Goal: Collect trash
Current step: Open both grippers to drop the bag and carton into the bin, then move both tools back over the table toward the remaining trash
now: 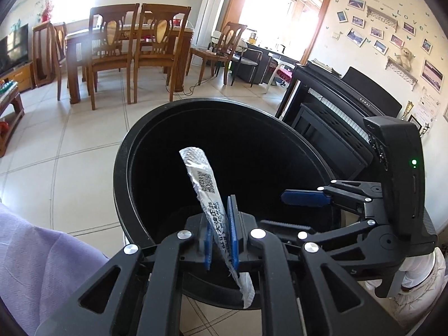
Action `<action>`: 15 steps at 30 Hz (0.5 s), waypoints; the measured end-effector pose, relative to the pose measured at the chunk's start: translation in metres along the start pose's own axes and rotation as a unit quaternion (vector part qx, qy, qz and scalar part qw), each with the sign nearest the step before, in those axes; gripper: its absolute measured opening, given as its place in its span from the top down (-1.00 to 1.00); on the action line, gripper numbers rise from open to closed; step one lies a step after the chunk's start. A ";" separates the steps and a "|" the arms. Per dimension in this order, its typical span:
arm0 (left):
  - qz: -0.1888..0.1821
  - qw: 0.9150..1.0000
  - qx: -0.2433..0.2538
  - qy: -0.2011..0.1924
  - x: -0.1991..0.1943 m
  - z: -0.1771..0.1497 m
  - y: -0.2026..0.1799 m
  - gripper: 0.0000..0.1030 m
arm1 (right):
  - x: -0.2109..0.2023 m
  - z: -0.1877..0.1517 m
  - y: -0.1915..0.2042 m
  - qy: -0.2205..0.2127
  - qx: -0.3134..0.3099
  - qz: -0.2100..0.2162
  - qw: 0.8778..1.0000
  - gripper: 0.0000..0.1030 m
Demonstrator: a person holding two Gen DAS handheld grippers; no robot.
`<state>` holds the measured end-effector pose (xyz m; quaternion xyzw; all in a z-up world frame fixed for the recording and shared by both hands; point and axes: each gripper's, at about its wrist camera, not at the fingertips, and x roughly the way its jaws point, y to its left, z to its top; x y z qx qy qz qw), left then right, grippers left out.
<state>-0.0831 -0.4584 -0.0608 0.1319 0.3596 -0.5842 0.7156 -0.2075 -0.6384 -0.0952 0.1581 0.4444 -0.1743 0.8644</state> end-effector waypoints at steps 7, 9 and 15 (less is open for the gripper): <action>0.014 1.000 0.006 -0.025 -0.013 -0.003 -0.003 -0.09 | 0.001 0.002 0.001 -0.007 -0.003 -0.012 1.000 -0.27; 0.017 0.999 0.007 -0.032 -0.017 -0.003 -0.003 -0.09 | -0.001 0.003 0.002 -0.010 -0.003 -0.015 1.000 -0.27; 0.024 0.999 -0.005 -0.043 -0.036 -0.007 0.004 -0.09 | -0.006 0.005 0.016 -0.026 -0.007 -0.007 1.000 -0.27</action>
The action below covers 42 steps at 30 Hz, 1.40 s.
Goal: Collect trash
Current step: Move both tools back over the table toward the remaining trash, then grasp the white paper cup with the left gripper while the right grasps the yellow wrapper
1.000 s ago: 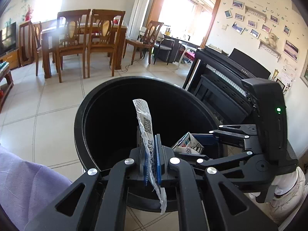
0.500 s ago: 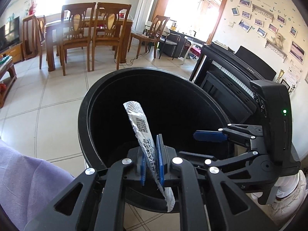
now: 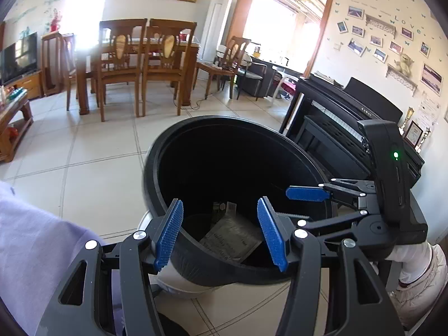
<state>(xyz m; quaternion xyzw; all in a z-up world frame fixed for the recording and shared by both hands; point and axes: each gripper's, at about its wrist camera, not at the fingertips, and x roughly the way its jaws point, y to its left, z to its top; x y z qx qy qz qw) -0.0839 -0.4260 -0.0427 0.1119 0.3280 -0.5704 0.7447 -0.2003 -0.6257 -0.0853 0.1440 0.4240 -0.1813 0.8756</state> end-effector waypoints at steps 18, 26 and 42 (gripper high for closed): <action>0.119 0.987 -0.087 -0.060 -0.121 -0.042 0.088 -0.22 | -0.012 0.046 0.132 -0.072 -0.083 0.079 0.991 -0.48; 0.183 0.973 -0.121 -0.075 -0.163 -0.064 0.130 -0.25 | -0.004 0.049 0.209 -0.078 -0.123 0.122 0.982 -0.56; 0.216 0.956 -0.199 -0.006 -0.185 -0.110 0.214 -0.22 | 0.048 0.096 0.325 -0.044 -0.180 0.246 0.952 -0.62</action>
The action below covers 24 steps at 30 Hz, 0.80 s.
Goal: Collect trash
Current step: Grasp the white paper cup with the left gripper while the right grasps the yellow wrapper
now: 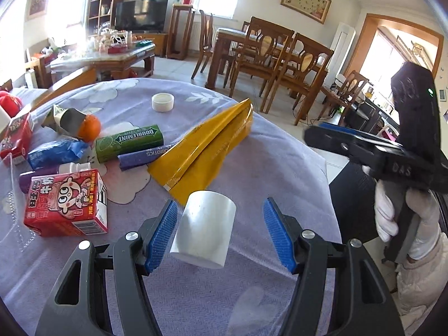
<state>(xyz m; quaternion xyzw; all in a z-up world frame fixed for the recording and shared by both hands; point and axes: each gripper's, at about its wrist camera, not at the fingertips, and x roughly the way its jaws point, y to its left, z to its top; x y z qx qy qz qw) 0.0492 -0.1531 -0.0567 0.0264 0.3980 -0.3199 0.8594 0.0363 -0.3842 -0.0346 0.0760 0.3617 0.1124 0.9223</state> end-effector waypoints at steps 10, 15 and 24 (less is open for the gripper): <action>-0.024 0.998 -0.032 0.041 0.011 -0.007 0.015 0.05 | 0.055 0.036 0.005 0.019 -0.024 0.061 0.998 -0.62; -0.031 0.998 -0.027 0.052 0.009 -0.015 0.018 0.22 | 0.066 0.048 0.013 0.030 -0.057 0.054 0.996 -0.68; -0.036 0.998 -0.029 0.049 0.005 -0.017 0.024 0.23 | 0.061 0.051 0.081 0.071 -0.331 -0.034 0.940 -0.88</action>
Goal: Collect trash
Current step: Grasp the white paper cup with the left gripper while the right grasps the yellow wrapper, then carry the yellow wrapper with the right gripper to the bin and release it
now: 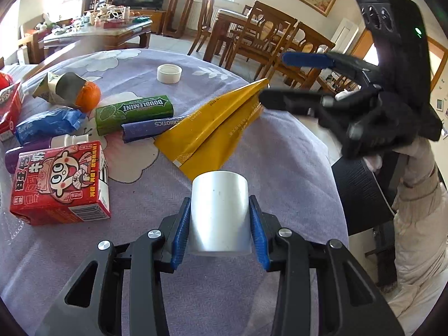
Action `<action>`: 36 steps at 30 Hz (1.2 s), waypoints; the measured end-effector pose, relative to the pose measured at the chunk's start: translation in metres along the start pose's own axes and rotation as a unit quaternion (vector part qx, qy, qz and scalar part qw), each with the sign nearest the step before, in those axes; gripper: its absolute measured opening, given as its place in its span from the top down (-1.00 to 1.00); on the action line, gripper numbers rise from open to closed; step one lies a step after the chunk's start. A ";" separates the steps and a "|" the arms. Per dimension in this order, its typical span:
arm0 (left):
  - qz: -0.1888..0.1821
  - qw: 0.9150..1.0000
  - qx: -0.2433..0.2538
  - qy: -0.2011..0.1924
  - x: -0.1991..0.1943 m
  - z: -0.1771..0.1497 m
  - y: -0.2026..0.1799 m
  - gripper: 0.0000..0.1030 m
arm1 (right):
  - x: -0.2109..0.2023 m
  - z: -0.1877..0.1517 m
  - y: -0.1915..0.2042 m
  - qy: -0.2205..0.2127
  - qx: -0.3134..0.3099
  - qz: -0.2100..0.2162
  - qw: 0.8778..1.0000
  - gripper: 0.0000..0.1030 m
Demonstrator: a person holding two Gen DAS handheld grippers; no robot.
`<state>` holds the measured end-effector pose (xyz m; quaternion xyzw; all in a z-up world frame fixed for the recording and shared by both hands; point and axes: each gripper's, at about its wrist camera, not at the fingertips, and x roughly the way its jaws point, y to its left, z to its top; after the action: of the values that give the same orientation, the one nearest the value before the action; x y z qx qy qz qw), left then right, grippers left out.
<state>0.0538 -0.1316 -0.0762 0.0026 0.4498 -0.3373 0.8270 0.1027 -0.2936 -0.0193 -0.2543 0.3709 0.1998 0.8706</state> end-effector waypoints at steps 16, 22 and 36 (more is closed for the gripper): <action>-0.012 0.999 -0.034 -0.008 -0.007 0.001 0.013 0.23 | 0.059 0.015 0.036 0.146 -0.193 0.076 0.967 -0.02; -0.012 0.999 -0.035 -0.010 -0.008 0.001 0.013 0.23 | 0.055 0.006 0.037 0.138 -0.176 0.086 0.971 0.29; 0.001 0.998 -0.028 -0.057 -0.027 -0.003 0.009 0.23 | -0.002 -0.010 0.035 0.051 -0.083 0.057 0.994 0.87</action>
<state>0.0464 -0.1092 -0.0610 -0.0394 0.4107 -0.3237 0.8515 0.0770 -0.2721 -0.0343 -0.3138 0.4110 0.2658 0.8136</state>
